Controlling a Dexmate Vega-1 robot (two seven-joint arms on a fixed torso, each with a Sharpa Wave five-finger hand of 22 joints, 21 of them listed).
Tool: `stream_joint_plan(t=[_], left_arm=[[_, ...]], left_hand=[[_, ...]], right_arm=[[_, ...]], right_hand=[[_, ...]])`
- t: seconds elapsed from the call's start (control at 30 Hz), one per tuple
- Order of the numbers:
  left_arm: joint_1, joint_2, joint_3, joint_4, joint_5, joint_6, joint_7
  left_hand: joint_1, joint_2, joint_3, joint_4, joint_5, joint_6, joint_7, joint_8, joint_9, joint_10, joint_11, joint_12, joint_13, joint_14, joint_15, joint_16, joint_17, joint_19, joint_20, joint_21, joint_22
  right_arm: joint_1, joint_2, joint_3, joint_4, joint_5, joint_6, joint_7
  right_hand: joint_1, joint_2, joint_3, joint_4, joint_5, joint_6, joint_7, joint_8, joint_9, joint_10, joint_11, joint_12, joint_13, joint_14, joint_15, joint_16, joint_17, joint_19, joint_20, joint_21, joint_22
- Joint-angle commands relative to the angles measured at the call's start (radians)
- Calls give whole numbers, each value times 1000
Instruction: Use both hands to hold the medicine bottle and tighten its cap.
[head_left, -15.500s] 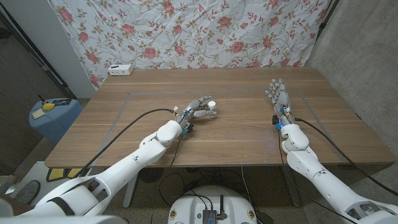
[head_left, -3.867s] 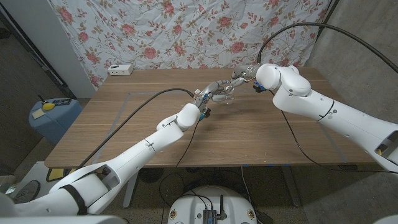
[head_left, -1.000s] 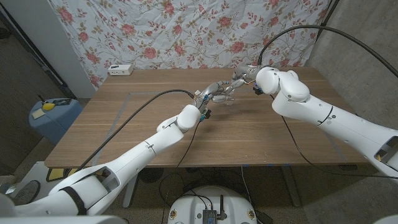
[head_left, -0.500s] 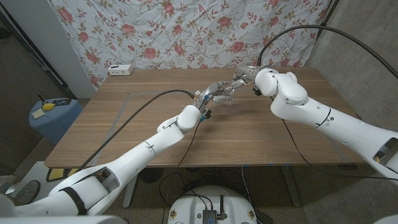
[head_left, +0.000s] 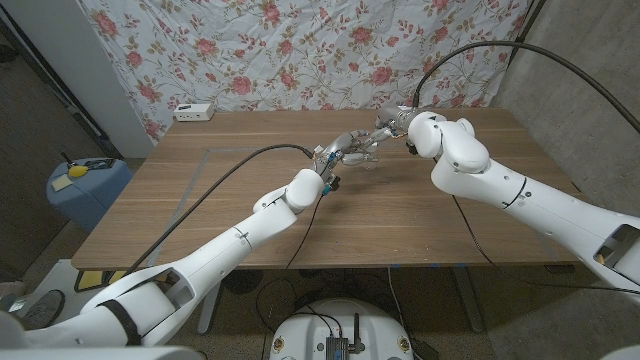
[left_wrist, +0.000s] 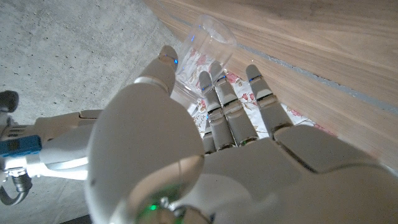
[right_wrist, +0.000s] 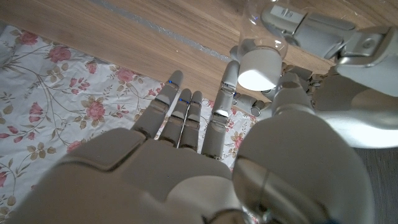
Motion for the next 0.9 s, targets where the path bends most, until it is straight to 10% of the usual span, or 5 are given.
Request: stream_joint_plan(t=[0.03,0.37,0.9], left_arm=[[0,1,0,1,-1,-2,-2],[-2,2,-1,4,-5,-7,-9],[-14,-5,0,29,-13,-20,-18]], left_hand=[[5,9,37,31,4,1,-2,-2,1,124,-120,4,5,9,-57,6,2,-2,-2,1,2],[4,8,38,31,4,0,-2,-3,1,122,-118,3,5,10,-57,6,3,-3,-3,2,2],[2,9,41,30,4,0,-3,-2,1,120,-116,3,6,9,-55,6,3,-4,-3,2,2]], right_arm=[[-12,21,-1,11,-34,-14,-15],[-9,29,-10,15,-59,-30,-1],[7,17,-4,5,-56,-17,61]], right_hand=[[-13,-1,-6,3,3,48,-8,12,0,19,-1,6,2,17,-1,8,3,16,2,6,5],[-32,-5,-16,6,1,67,-8,15,-6,39,3,8,1,26,-3,8,2,24,2,6,6],[-134,-41,-67,28,2,-99,35,-54,4,-29,23,-27,1,-24,34,-24,-1,-23,28,-15,6]])
